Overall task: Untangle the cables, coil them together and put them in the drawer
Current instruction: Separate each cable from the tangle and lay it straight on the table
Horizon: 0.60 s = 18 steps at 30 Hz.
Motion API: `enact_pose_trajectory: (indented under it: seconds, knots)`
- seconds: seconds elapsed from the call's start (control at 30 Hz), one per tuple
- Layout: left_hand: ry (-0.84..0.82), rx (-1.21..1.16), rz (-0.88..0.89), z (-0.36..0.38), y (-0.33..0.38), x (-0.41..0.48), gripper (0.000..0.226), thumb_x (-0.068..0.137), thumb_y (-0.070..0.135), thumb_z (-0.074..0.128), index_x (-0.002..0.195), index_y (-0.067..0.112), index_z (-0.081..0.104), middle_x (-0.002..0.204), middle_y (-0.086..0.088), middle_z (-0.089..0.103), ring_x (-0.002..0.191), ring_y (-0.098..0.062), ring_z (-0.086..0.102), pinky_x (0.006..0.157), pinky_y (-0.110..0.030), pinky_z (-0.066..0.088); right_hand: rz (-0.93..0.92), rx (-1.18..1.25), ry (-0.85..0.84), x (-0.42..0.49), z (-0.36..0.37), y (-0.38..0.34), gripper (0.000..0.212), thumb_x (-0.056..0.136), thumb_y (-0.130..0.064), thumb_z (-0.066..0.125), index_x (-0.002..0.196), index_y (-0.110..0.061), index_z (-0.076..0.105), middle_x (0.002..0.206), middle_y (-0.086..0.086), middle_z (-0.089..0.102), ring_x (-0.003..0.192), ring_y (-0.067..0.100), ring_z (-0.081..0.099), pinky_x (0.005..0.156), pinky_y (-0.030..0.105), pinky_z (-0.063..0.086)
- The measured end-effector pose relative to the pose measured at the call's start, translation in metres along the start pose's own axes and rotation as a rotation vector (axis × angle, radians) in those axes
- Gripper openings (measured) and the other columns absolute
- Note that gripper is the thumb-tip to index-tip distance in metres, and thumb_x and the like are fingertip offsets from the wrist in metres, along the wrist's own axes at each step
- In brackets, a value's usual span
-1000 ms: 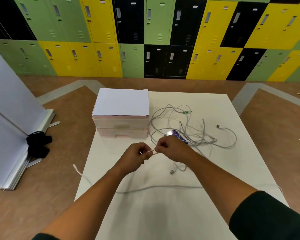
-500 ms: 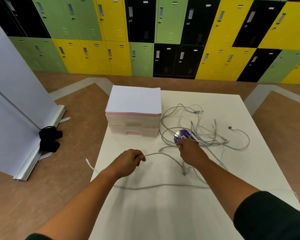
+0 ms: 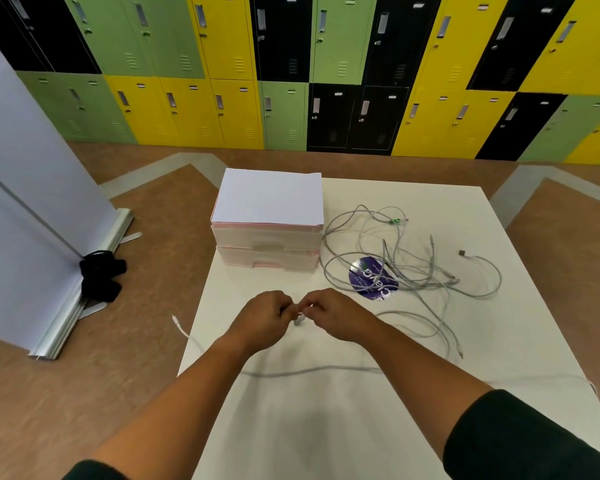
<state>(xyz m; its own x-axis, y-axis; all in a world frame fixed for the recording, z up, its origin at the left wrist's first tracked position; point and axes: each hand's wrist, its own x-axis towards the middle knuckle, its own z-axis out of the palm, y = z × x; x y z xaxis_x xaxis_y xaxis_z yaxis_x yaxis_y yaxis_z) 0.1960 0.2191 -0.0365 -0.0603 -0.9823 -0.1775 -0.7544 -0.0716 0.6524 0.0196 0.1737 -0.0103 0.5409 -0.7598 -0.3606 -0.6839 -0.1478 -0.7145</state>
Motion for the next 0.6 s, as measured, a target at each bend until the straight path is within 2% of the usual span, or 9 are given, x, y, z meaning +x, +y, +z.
enact_pose_trajectory:
  seconds: [0.17,0.33,0.4,0.5,0.6]
  knots:
    - [-0.01,0.195,0.108,0.006,-0.014,-0.004,0.038,0.099,0.037,0.047,0.072,0.016,0.064,0.07,-0.001,0.065,0.067,-0.019,0.058,0.064,-0.038,0.046,0.084,-0.037,-0.101,-0.006,-0.007,0.014,0.02,0.096,-0.028,0.058,0.099,-0.017,0.074,0.067,-0.007,0.053,0.056,0.006,0.043,0.056,0.023,0.034]
    - [-0.022,0.422,0.188,0.015,-0.008,-0.005,0.038,0.1,0.037,0.031,0.091,0.024,0.065,0.086,0.003,0.067,0.081,-0.023,0.057,0.076,-0.038,0.039,0.081,0.026,-0.015,-0.01,-0.004,0.019,0.02,0.095,-0.021,0.055,0.093,-0.012,0.072,0.063,-0.007,0.05,0.052,0.007,0.04,0.055,0.025,0.032]
    - [-0.024,0.339,0.193,0.021,-0.003,-0.005,0.032,0.102,0.032,0.031,0.097,0.024,0.061,0.088,0.003,0.065,0.082,-0.022,0.055,0.076,-0.038,0.039,0.056,0.044,0.024,-0.01,-0.002,0.016,0.021,0.096,-0.021,0.054,0.092,-0.012,0.072,0.06,-0.01,0.05,0.051,0.003,0.042,0.055,0.023,0.032]
    - [-0.022,0.164,0.171,0.027,0.001,-0.007,0.022,0.104,0.029,0.033,0.092,0.023,0.051,0.08,0.004,0.06,0.074,-0.02,0.053,0.068,-0.037,0.042,0.049,0.082,0.076,-0.008,0.001,0.014,0.021,0.098,-0.022,0.053,0.091,-0.016,0.071,0.057,-0.012,0.05,0.051,0.001,0.044,0.057,0.023,0.033]
    - [0.056,0.265,0.158,0.026,-0.002,-0.01,0.031,0.104,0.038,0.034,0.089,0.023,0.057,0.078,0.006,0.063,0.076,-0.017,0.054,0.066,-0.035,0.044,0.055,0.057,0.028,-0.009,0.004,0.014,0.022,0.099,-0.026,0.051,0.092,-0.021,0.071,0.059,-0.013,0.053,0.055,0.003,0.046,0.059,0.024,0.037]
